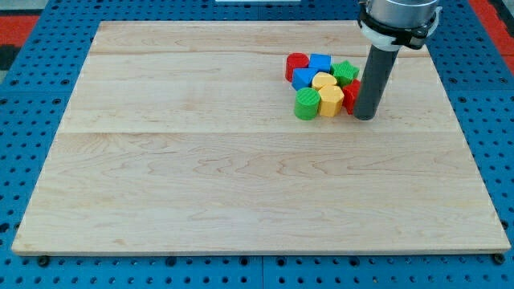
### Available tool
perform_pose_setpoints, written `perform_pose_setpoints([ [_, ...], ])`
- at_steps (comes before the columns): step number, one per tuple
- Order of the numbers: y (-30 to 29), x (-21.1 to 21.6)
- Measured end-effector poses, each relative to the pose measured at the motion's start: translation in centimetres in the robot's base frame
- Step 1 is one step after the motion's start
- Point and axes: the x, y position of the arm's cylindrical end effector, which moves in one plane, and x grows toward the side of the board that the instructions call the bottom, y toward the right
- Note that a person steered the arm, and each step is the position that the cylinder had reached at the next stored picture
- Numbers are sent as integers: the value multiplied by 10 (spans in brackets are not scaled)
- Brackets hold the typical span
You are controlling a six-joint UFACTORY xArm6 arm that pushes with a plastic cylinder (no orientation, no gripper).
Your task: Push the green star to the top center
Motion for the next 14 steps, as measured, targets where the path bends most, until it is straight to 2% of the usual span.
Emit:
perform_pose_setpoints([
  [2, 4, 1],
  [3, 15, 26],
  [4, 36, 68],
  [5, 44, 74],
  [7, 44, 23],
  [9, 58, 1],
  [11, 58, -55],
  [14, 22, -74],
])
